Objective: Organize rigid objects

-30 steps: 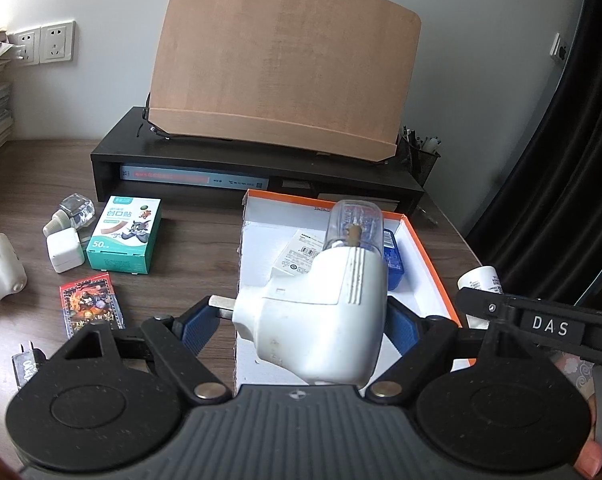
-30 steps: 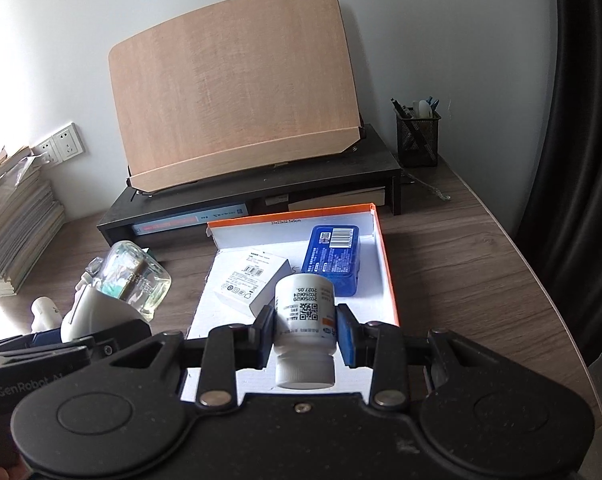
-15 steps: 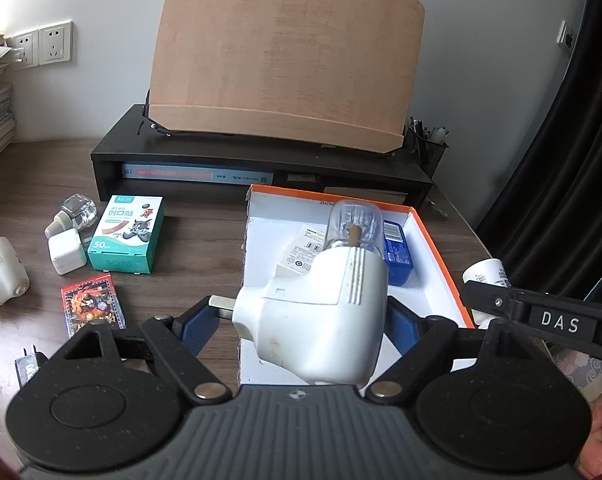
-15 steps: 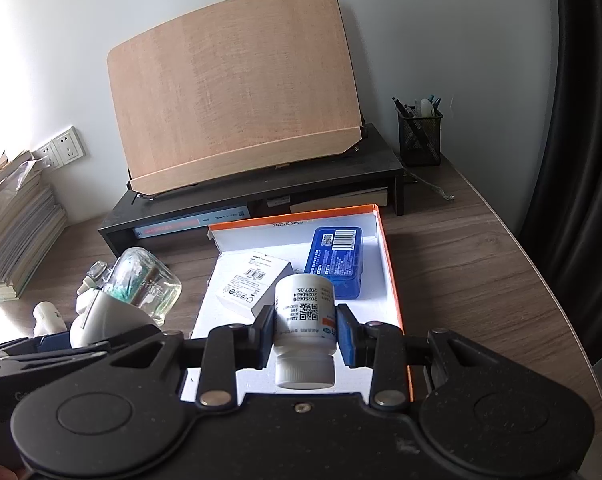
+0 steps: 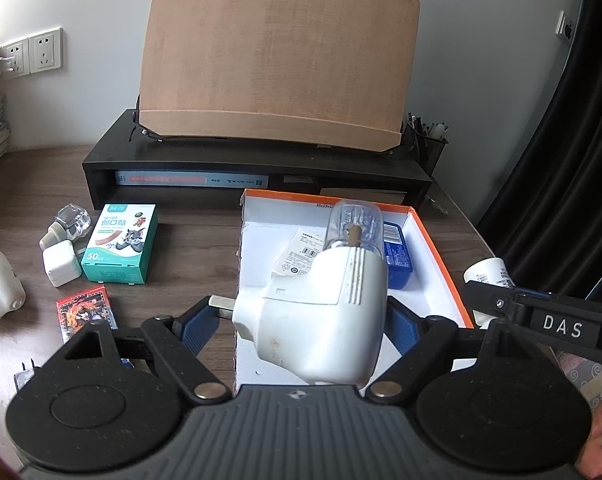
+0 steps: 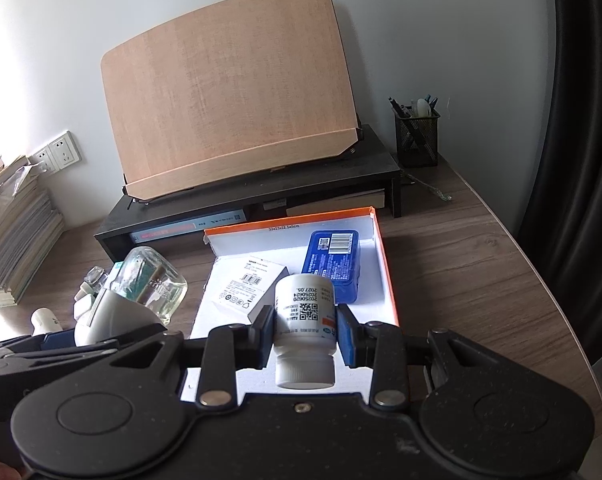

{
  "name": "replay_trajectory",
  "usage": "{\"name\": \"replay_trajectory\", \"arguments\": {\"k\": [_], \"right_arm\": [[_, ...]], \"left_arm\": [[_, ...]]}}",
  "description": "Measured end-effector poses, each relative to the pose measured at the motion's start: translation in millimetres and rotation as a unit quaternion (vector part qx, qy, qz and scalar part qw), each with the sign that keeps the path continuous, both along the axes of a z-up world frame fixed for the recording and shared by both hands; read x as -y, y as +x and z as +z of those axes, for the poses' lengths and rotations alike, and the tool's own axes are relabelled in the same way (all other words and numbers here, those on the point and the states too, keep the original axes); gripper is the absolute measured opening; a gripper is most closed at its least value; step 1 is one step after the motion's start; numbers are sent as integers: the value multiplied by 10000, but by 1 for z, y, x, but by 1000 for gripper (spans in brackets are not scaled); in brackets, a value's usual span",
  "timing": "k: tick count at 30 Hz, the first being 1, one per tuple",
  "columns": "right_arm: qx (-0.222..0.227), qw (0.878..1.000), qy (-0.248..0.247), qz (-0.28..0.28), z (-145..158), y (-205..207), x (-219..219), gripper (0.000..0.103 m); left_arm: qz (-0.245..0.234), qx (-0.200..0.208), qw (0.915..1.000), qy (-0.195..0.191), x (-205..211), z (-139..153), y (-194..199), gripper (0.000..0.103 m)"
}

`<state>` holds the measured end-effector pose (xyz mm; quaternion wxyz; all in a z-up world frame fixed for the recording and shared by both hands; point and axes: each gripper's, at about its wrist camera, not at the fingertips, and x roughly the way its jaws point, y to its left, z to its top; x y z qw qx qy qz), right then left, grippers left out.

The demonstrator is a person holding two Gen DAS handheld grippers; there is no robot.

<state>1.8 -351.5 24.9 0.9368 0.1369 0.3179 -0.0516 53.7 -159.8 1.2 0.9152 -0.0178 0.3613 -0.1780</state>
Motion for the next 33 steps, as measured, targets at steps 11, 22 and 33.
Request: {"name": "replay_trajectory", "arguments": {"k": [11,22,33], "right_arm": [[-79,9999,25,72,-6,10,-1,40],[-262,9996,-17,97,-13,22,-4,41],[-347,9992,-154,156,-15,29,-8,41]], "left_arm": [[26,-104,9999,27,-3,-6,6,88],[50,-182,9998,35,-4,-11,11,88],[64,-218,9997,49,-6,-13,14,88]]}}
